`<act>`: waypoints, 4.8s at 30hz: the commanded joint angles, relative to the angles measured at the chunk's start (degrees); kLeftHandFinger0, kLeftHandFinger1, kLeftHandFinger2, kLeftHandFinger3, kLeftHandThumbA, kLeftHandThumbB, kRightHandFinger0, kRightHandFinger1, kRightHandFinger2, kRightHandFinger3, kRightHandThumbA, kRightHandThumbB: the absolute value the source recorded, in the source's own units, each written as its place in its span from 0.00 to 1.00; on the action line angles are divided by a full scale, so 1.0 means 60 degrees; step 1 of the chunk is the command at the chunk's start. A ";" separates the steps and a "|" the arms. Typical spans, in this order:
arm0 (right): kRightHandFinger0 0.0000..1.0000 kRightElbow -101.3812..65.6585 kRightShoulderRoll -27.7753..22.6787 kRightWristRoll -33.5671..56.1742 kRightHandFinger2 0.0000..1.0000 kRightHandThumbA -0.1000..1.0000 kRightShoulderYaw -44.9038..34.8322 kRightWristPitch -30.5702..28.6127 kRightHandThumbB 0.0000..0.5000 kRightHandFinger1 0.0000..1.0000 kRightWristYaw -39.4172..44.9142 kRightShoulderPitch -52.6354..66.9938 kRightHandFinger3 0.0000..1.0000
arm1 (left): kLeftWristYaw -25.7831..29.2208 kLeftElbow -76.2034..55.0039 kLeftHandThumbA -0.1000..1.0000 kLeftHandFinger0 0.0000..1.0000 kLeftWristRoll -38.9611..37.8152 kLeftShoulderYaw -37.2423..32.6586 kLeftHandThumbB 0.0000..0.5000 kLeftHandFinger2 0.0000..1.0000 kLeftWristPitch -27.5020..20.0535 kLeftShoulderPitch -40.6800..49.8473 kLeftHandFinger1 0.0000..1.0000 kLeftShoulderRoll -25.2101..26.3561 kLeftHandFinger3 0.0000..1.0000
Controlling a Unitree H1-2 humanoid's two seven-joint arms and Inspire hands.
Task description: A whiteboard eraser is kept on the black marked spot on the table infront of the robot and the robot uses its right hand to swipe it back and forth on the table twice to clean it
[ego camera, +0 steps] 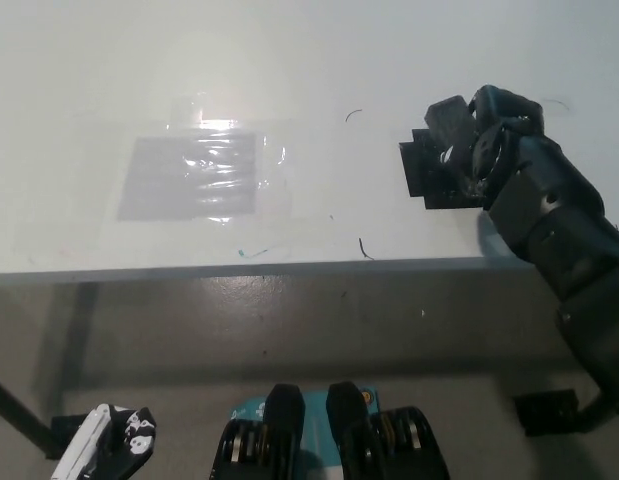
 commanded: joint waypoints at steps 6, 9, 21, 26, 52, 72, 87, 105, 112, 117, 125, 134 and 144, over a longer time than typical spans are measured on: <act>0.04 -0.0079 0.1124 -0.0009 0.11 0.58 -0.0016 -0.0274 0.00 0.11 -0.0171 0.0614 0.59 | 0.0034 -0.0321 0.12 0.00 0.0203 0.0065 0.95 0.00 -0.0184 -0.0113 0.00 0.0250 0.00; 0.11 -0.0048 0.1458 0.0207 0.18 0.54 -0.0209 -0.0424 0.00 0.19 -0.0127 0.0835 0.62 | 0.0003 -0.0319 0.11 0.00 0.0155 0.0086 0.96 0.00 -0.0123 -0.0179 0.00 0.0270 0.00; 0.05 -0.0140 0.3657 0.0110 0.17 0.57 -0.0103 -0.0656 0.00 0.09 -0.0286 0.0476 0.64 | -0.0010 -0.0334 0.11 0.00 0.0245 0.0032 0.96 0.00 -0.0109 -0.0140 0.00 0.0264 0.00; 0.00 -0.0353 0.4450 0.0283 0.14 0.55 -0.0276 -0.1087 0.00 0.11 -0.0523 -0.0361 0.33 | -0.0032 -0.0385 0.14 0.00 0.0229 0.0045 0.98 0.00 0.0061 -0.0215 0.00 0.0270 0.00; 0.00 0.0006 0.0674 -0.0515 0.24 0.38 0.0681 -0.0767 0.00 0.07 -0.0316 0.0958 0.69 | -0.0146 -0.0320 0.13 0.00 0.0143 0.0019 0.97 0.00 0.0006 -0.0401 0.00 0.0349 0.00; 0.38 -0.0348 -0.3628 -0.0030 0.49 0.54 0.0174 -0.0710 0.00 0.39 -0.0141 0.2382 0.72 | -0.0037 -0.0296 0.11 0.00 0.0188 0.0050 0.96 0.00 0.0066 -0.0352 0.00 0.0275 0.00; 0.06 -0.0360 -0.3208 0.0125 0.39 0.39 -0.0029 -0.0311 0.00 0.22 0.0146 0.1998 0.77 | -0.0061 -0.0209 0.10 0.00 0.0065 0.0089 0.97 0.00 -0.0041 -0.0393 0.00 0.0252 0.00; 0.00 -0.0518 0.0484 -0.0035 0.00 0.37 0.0161 -0.0652 0.00 0.00 0.0164 0.0579 0.40 | -0.0067 -0.0239 0.10 0.00 0.0095 0.0090 0.96 0.00 0.0033 -0.0477 0.00 0.0288 0.00; 0.15 -0.0569 0.0842 -0.0070 0.57 0.38 0.0122 -0.0702 0.00 0.42 0.0028 0.0574 0.72 | -0.0032 -0.0320 0.11 0.00 0.0199 0.0095 0.97 0.00 0.0077 -0.0422 0.00 0.0337 0.00; 0.09 -0.0585 0.0763 -0.0064 0.74 0.41 0.0086 -0.0674 0.00 0.44 0.0033 0.0689 0.48 | -0.0091 -0.0330 0.10 0.00 0.0047 0.0118 0.97 0.00 0.0115 -0.0377 0.00 0.0304 0.00; 0.00 -0.0363 0.0334 -0.0356 0.27 0.33 0.0416 -0.0661 0.00 0.05 0.0163 0.0876 0.59 | -0.0039 -0.0373 0.11 0.00 0.0100 0.0116 0.99 0.00 0.0235 -0.0370 0.00 0.0269 0.00; 0.25 0.0192 -0.0085 -0.1880 0.48 0.55 0.2369 0.1430 0.13 0.33 -0.0104 0.0935 0.85 | -0.0047 -0.0281 0.10 0.00 0.0067 0.0201 0.98 0.00 -0.0060 -0.0377 0.00 0.0363 0.00; 1.00 -0.1999 -0.0310 -0.0871 1.00 1.00 0.0888 0.1619 1.00 1.00 -0.0655 -0.0064 1.00 | -0.0068 -0.0242 0.11 0.00 0.0036 0.0239 0.97 0.00 -0.0015 -0.0370 0.00 0.0289 0.00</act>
